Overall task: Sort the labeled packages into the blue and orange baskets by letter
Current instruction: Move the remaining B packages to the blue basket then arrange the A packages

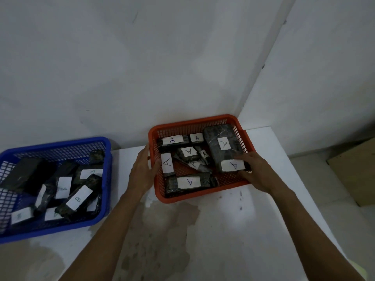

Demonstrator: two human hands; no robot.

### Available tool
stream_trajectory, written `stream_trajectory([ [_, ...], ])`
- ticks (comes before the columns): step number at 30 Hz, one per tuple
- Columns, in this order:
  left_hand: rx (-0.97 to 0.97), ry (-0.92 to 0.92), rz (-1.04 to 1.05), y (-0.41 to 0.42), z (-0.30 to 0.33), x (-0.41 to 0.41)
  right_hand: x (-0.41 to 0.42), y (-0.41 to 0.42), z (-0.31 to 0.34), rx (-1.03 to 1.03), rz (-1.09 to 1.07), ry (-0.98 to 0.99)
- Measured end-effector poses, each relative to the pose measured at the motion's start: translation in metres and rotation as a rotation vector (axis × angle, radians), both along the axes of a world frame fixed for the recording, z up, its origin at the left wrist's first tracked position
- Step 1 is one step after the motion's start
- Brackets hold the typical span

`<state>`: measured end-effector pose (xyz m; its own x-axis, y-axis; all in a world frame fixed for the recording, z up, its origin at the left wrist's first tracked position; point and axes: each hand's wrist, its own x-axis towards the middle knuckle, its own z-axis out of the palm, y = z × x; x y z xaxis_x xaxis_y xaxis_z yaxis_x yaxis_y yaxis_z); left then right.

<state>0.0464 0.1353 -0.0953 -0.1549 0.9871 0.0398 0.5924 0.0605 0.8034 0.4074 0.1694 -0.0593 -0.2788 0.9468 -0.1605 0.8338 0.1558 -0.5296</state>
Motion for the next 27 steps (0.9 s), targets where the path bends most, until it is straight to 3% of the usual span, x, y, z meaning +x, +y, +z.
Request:
stream_trajectory([
  [4,0.006,-0.033,0.006,-0.002,0.001,0.001,0.005,0.006,0.01,-0.097,0.106,-0.211],
  [8,-0.022,-0.041,0.018,-0.002,0.001,0.001,-0.002,0.006,0.008,-0.108,0.145,-0.302],
  [24,-0.013,-0.081,0.014,-0.003,0.004,0.003,-0.029,0.0,-0.006,0.121,0.05,-0.104],
  [27,0.016,0.101,0.038,0.0,0.005,0.004,-0.036,0.001,-0.006,0.112,0.055,-0.1],
])
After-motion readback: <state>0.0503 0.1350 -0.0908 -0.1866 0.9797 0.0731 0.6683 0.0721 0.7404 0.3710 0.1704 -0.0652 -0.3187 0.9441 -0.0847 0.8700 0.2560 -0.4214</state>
